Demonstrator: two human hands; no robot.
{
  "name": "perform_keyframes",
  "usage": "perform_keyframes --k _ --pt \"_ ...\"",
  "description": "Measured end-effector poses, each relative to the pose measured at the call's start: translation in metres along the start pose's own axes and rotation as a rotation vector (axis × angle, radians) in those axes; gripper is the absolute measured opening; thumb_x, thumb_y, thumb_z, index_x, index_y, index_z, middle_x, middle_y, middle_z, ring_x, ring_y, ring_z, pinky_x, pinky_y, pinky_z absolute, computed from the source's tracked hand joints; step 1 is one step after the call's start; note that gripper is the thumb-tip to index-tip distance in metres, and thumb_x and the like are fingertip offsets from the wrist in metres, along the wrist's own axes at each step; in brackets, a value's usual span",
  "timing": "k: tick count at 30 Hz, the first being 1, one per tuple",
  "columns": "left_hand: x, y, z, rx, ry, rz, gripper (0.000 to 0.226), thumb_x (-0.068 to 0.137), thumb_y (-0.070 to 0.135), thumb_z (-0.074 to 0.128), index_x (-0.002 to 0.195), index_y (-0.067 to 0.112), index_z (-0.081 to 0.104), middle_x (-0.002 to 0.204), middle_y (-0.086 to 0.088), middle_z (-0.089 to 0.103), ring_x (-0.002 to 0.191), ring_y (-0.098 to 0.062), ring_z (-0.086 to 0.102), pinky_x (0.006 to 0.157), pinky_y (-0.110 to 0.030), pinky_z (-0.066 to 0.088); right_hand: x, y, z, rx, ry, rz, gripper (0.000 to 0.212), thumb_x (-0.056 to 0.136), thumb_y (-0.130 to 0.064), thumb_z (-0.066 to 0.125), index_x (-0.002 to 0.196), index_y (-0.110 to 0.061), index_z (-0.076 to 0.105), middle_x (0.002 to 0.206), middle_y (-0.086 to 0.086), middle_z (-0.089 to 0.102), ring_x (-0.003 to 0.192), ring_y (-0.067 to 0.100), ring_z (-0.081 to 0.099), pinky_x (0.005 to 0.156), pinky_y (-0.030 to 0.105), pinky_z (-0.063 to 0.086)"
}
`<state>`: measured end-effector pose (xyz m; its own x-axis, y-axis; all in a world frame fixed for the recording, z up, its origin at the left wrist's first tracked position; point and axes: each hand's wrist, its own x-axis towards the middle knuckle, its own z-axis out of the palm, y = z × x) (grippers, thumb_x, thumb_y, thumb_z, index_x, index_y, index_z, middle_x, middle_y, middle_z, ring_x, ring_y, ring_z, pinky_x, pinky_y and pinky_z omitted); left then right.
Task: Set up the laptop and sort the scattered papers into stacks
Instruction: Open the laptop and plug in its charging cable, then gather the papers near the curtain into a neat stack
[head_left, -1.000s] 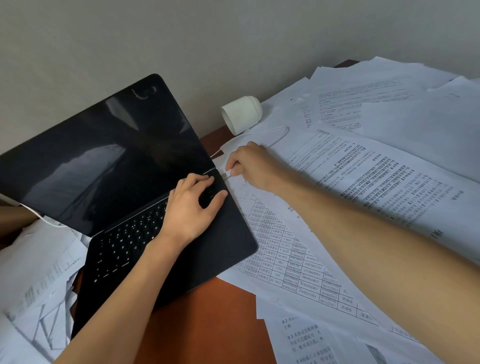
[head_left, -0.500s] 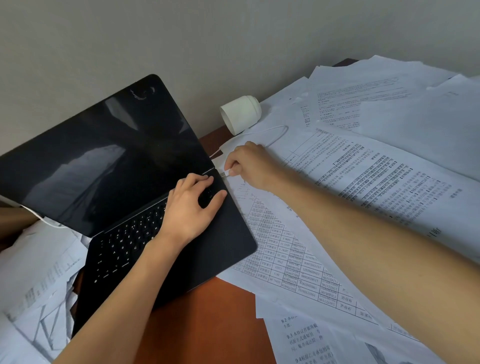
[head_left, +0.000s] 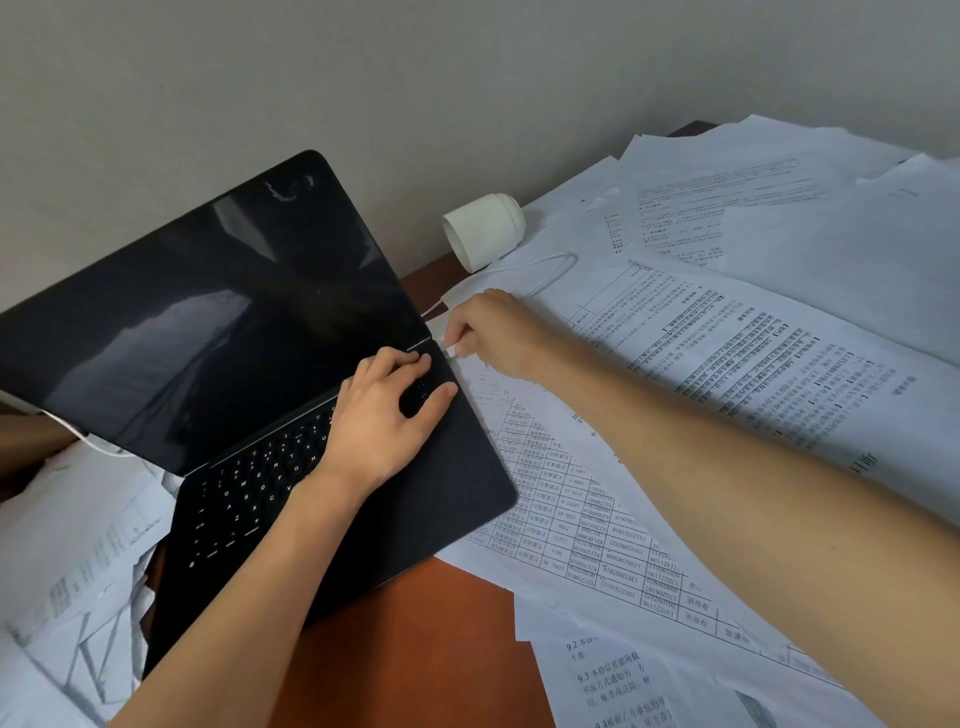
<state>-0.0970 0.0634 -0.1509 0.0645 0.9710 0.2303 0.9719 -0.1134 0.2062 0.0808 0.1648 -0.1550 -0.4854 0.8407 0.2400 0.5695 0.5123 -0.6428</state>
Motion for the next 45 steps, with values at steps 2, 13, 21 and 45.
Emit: perform_keyframes --k 2,13,21,45 --pt "0.0 0.0 -0.001 0.015 -0.01 0.013 0.086 0.086 0.077 0.035 0.143 0.018 0.063 0.137 0.011 0.054 0.13 -0.011 0.046 0.11 -0.036 0.033 0.001 0.0 0.0 0.037 -0.003 0.005 0.016 0.094 -0.01 0.068 0.109 -0.008 0.075 0.109 0.009 0.07 0.093 0.018 0.065 0.083 0.031 0.055" --pt "0.0 0.001 -0.003 0.018 -0.04 0.007 0.087 0.087 0.076 0.032 0.146 0.018 0.059 0.139 0.009 0.053 0.136 -0.014 0.044 0.117 -0.039 0.03 0.003 -0.002 0.006 0.038 -0.006 -0.003 0.018 0.094 -0.006 0.066 0.11 -0.007 0.074 0.107 0.009 0.07 0.097 0.02 0.067 0.082 0.029 0.053" --pt "-0.01 -0.007 -0.019 -0.084 -0.188 -0.002 0.061 0.104 0.047 0.054 0.158 0.022 0.043 0.166 0.008 0.034 0.156 -0.013 0.024 0.128 -0.036 0.018 -0.006 -0.014 0.0 -0.216 -0.037 -0.039 0.02 0.099 -0.021 0.063 0.117 -0.02 0.07 0.12 0.007 0.061 0.104 0.025 0.062 0.092 0.039 0.053" --pt "-0.286 -0.077 -0.133 0.02 0.043 -0.281 0.046 0.107 0.042 0.049 0.152 0.035 0.047 0.163 0.012 0.039 0.15 -0.015 0.033 0.125 -0.04 0.029 -0.136 -0.192 0.056 -0.265 -0.211 -0.406 0.028 0.104 -0.032 0.049 0.128 -0.033 0.065 0.128 -0.013 0.062 0.119 0.007 0.052 0.101 0.03 0.042"
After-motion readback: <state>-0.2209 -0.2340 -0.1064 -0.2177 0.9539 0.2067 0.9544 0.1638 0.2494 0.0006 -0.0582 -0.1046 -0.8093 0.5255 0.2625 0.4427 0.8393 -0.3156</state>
